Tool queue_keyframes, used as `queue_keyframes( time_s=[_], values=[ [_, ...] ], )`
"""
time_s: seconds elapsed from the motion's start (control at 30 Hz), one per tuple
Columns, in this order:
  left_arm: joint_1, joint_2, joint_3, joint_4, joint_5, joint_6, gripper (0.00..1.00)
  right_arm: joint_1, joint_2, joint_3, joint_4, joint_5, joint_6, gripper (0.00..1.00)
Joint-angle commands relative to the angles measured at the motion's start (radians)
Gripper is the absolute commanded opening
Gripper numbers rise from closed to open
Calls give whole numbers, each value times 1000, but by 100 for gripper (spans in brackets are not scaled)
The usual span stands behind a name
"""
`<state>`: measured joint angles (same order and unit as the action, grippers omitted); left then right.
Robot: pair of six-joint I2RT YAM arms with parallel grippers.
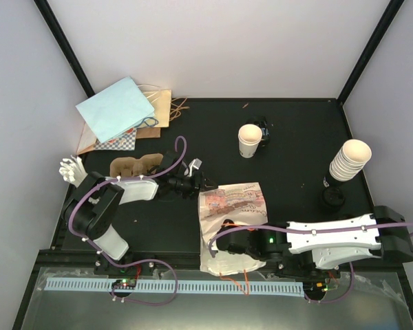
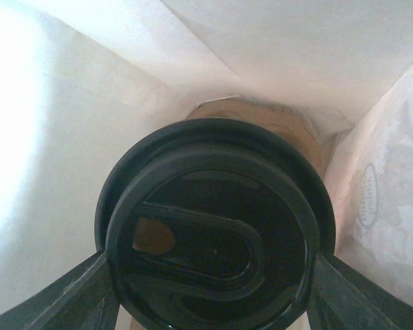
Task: Pack the takeout coffee
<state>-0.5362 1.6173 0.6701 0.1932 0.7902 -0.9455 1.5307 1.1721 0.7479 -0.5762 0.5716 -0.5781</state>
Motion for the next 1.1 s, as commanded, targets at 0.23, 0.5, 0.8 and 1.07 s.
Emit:
queue_keyframes(
  time_s=[0.23, 0.5, 0.8, 1.07],
  values=[
    [-22, 26, 1, -77, 83, -19, 54, -53, 42, 61, 34, 162, 23, 43],
    [-22, 41, 22, -78, 83, -21, 53, -54, 15, 103, -30, 139, 49, 42],
    [-22, 56, 36, -73, 89, -29, 53, -53, 23, 54, 39, 167, 23, 42],
    [-22, 55, 28, -72, 91, -33, 52, -53, 32, 79, 43, 127, 33, 43]
  ],
)
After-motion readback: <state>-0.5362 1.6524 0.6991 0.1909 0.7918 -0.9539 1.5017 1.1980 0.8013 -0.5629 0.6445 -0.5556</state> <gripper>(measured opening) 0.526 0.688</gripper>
